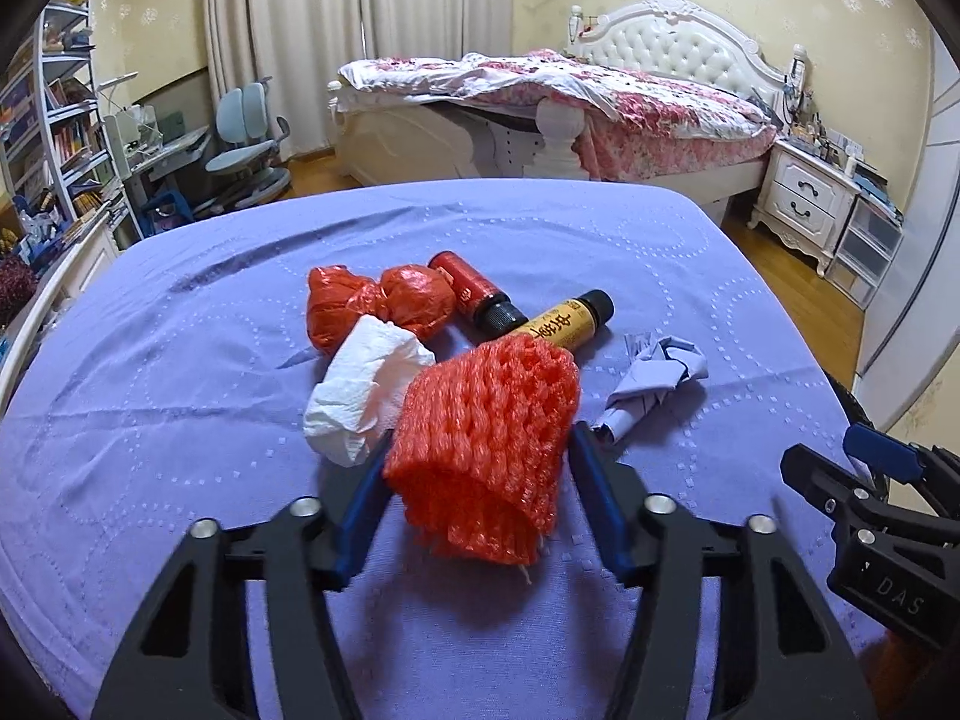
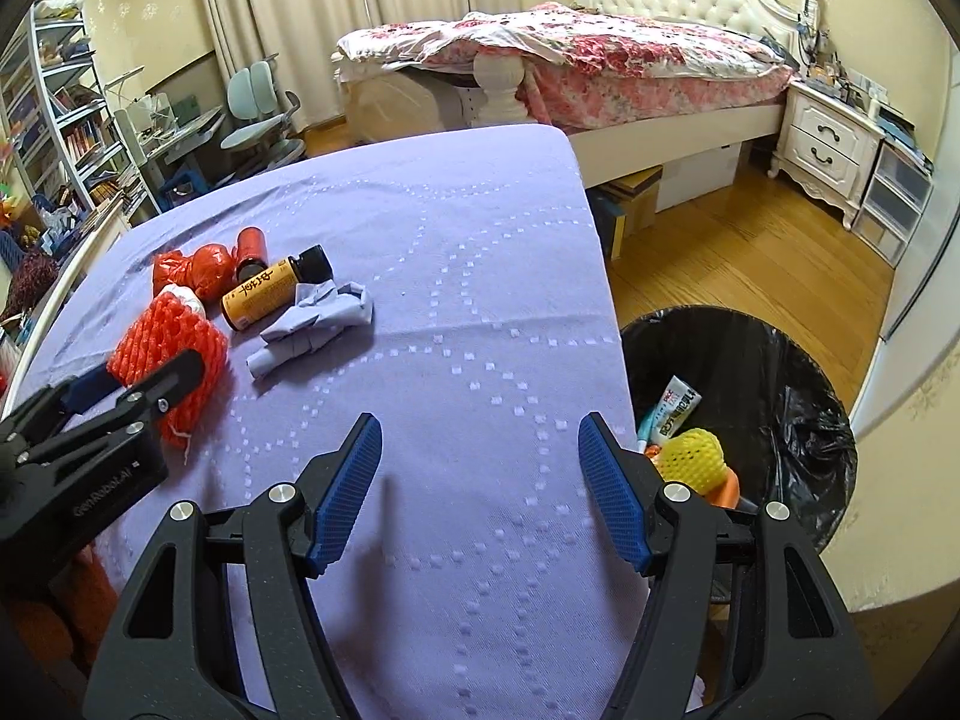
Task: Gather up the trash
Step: 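Grasp the orange foam net with the left gripper, then grasp the light blue cloth with the right gripper, then carry the foam net and blue cloth over the bin and open both grippers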
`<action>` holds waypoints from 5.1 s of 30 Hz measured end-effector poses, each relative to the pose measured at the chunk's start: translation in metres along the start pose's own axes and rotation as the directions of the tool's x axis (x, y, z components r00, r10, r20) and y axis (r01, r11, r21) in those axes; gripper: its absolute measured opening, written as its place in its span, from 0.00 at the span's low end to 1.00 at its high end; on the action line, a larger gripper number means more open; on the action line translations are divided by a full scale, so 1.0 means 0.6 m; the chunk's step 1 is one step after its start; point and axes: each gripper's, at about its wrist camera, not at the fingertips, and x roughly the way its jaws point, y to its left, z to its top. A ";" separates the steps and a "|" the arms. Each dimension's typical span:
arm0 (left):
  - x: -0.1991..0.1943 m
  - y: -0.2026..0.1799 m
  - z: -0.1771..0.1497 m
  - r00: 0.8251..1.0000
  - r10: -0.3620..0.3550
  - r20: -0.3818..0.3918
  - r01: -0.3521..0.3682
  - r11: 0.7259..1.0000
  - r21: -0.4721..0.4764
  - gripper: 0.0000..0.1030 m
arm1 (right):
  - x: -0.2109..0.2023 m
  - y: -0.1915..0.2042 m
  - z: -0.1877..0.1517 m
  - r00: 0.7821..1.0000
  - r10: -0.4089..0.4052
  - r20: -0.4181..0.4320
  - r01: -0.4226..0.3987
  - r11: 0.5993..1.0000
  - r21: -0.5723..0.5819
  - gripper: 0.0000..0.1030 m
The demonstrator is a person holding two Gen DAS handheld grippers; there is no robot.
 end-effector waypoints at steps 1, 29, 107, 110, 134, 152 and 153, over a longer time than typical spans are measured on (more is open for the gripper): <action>-0.002 0.000 -0.001 1.000 0.000 0.005 0.000 1.000 0.005 0.47 | 0.001 0.003 0.000 1.000 -0.001 -0.002 0.001 1.000 -0.002 0.65; -0.059 0.190 -0.049 0.990 0.137 0.021 -0.131 0.978 -0.163 0.42 | 0.049 0.114 0.034 0.996 0.074 -0.044 -0.075 0.997 -0.033 0.69; -0.089 -0.055 0.013 0.970 -0.212 0.120 0.212 0.977 0.015 0.41 | -0.082 -0.081 -0.013 0.990 -0.093 0.103 0.090 0.996 0.026 0.26; -0.075 -0.104 0.019 0.963 -0.245 0.110 0.239 0.969 0.065 0.41 | -0.085 -0.123 -0.012 0.987 -0.119 0.104 0.113 0.991 0.065 0.26; 0.017 -0.301 0.039 0.950 -0.311 -0.001 0.303 0.922 0.240 0.41 | -0.049 -0.286 -0.006 0.981 -0.181 0.070 0.165 0.967 0.195 0.26; 0.024 -0.307 0.042 0.959 -0.285 -0.002 0.278 0.933 0.229 0.72 | -0.045 -0.309 -0.011 0.974 -0.211 0.078 0.188 0.953 0.237 0.48; 0.024 -0.305 0.041 0.959 -0.284 -0.002 0.278 0.934 0.225 0.72 | -0.047 -0.310 -0.011 0.974 -0.214 0.079 0.190 0.952 0.241 0.49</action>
